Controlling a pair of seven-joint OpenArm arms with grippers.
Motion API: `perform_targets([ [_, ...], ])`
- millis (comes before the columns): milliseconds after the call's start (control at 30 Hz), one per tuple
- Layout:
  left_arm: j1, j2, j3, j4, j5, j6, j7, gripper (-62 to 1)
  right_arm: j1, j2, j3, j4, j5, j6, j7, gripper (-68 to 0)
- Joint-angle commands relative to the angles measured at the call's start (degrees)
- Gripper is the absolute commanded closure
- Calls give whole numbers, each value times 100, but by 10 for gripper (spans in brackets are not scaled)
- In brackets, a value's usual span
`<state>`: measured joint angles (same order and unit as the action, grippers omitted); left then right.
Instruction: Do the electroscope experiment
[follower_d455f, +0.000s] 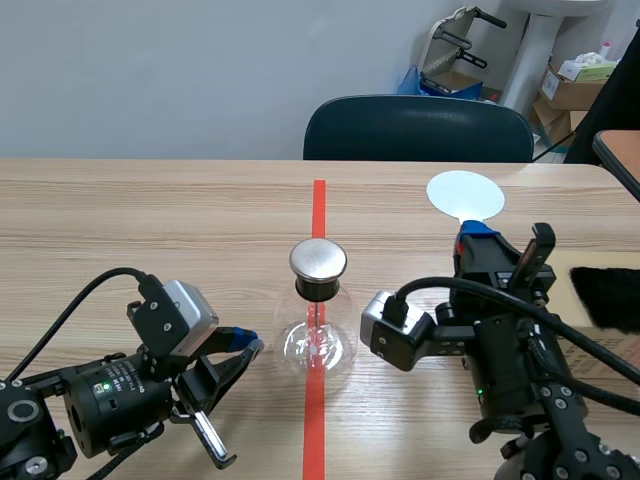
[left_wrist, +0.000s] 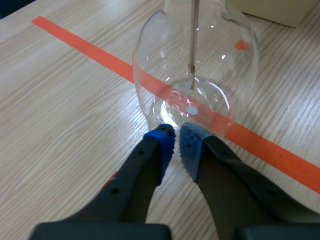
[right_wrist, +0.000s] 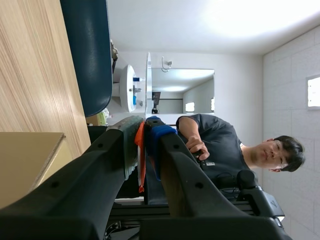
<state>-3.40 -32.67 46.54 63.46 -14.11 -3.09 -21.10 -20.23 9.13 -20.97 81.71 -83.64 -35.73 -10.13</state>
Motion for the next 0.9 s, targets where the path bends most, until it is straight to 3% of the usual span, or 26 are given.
perform_targets([
  [0,-66,28,-17,114,-17,-4,-96,-25,105,98,-42,92,-6,-63,-26,-10],
  [633,-11,22,-15,114,-17,-109,146,-27,118,101,-52,92,-6,-59,-28,-10],
  [767,-11,11,-15,114,-17,-111,168,-27,118,101,-52,92,-6,149,-52,-10],
  [867,-13,9,-15,114,-17,-111,168,-27,120,101,-48,92,-6,153,-52,-10],
])
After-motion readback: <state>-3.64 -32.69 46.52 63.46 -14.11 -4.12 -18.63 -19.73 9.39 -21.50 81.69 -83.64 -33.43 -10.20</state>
